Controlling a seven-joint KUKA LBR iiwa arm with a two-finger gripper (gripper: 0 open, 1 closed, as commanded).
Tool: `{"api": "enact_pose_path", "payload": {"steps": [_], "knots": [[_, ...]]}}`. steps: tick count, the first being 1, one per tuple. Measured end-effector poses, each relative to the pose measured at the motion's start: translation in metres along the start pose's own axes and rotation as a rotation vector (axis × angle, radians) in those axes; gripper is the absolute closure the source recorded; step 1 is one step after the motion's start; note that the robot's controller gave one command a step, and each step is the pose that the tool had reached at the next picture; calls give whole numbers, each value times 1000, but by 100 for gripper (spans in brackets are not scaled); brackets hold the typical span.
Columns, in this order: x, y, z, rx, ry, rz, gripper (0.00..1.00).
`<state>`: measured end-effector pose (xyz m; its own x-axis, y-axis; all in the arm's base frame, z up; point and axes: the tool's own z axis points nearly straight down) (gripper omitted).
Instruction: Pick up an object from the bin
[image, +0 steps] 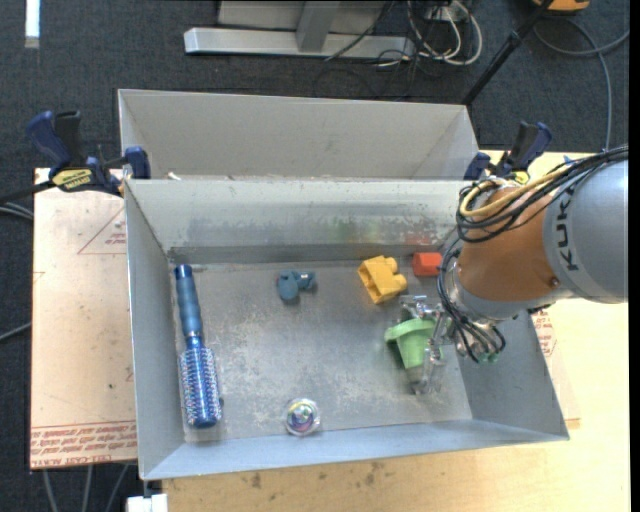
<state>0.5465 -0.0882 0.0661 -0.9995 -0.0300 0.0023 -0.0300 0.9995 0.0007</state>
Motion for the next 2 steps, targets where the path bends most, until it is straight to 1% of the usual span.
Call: {"api": "enact_pose_path", "payload": {"steps": [1, 2], "knots": [[-3, 1, -5, 2, -8, -3, 100], [-18, 41, -134, 0, -14, -6, 100]]}}
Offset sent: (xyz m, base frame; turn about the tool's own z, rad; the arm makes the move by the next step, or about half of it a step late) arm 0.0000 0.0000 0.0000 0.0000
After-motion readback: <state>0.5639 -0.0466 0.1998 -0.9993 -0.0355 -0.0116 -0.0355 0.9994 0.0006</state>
